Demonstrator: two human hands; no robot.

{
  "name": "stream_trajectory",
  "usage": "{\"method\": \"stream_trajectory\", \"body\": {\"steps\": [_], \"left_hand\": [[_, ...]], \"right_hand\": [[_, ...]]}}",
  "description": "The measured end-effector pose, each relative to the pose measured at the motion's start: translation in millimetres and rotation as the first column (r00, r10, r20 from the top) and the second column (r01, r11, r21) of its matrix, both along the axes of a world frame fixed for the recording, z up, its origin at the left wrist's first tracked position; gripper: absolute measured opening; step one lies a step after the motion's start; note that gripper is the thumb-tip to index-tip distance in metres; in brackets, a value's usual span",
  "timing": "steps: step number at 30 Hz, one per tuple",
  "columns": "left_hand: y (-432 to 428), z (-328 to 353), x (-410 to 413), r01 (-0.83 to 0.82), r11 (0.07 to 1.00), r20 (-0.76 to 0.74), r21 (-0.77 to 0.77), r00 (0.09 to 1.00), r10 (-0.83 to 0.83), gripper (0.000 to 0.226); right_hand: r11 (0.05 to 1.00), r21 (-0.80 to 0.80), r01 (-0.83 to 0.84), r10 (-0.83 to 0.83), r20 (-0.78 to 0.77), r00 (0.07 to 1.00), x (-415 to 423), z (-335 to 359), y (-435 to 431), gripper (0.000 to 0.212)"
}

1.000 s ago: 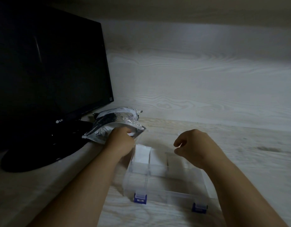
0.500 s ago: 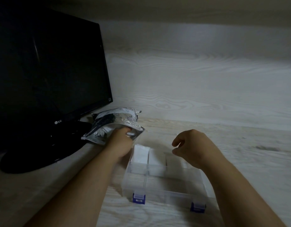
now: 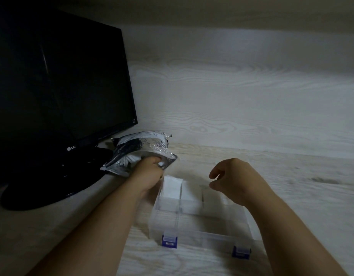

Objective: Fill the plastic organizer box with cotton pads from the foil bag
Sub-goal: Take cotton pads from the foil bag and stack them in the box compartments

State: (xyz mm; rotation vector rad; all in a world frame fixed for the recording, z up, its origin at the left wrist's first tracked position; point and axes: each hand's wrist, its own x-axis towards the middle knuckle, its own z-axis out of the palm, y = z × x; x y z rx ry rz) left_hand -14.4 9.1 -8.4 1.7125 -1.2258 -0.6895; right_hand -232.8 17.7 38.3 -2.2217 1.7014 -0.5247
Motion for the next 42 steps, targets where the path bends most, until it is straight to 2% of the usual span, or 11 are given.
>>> {"method": "stream_trajectory", "body": {"steps": [6,10,14,22,28,36,42], "left_hand": [[-4.2,-2.6,2.0,-0.014,1.0,-0.049,0.0,0.999,0.014,0.057],[-5.3,-2.7,0.9,-0.023,1.0,-0.154,-0.016,0.988,0.02,0.054],[-6.8,-1.4,0.3,-0.019,1.0,-0.225,-0.02,0.974,0.014,0.061],[-9.4,-2.4,1.3,-0.037,0.999,-0.227,0.011,0.973,0.039,0.052],[-7.6,-2.3,3.5,0.037,0.999,-0.148,0.023,0.989,-0.033,0.069],[-3.6,-0.8,-1.5,0.022,1.0,-0.105,-0.006,0.994,-0.023,0.06],[-4.7,2.1,-2.1,-0.207,0.97,-0.184,-0.126,0.966,0.182,0.028]], "right_hand": [[1.0,-0.01,0.001,-0.001,-0.006,1.0,0.5,0.0,1.0,0.017],[1.0,-0.006,0.0,0.0,-0.001,1.0,1.1,0.2,1.1,0.016],[1.0,-0.005,-0.002,0.002,-0.003,1.0,1.4,-0.1,1.0,0.015],[1.0,-0.001,-0.014,0.014,0.0,1.0,1.4,-1.0,1.9,0.015],[1.0,0.003,-0.024,0.024,-0.006,1.0,2.5,-1.4,1.6,0.014],[1.0,0.01,-0.027,0.027,-0.001,1.0,2.5,-0.1,3.1,0.013],[0.999,0.013,-0.037,0.037,0.005,0.999,2.4,-0.2,2.5,0.015]]}}
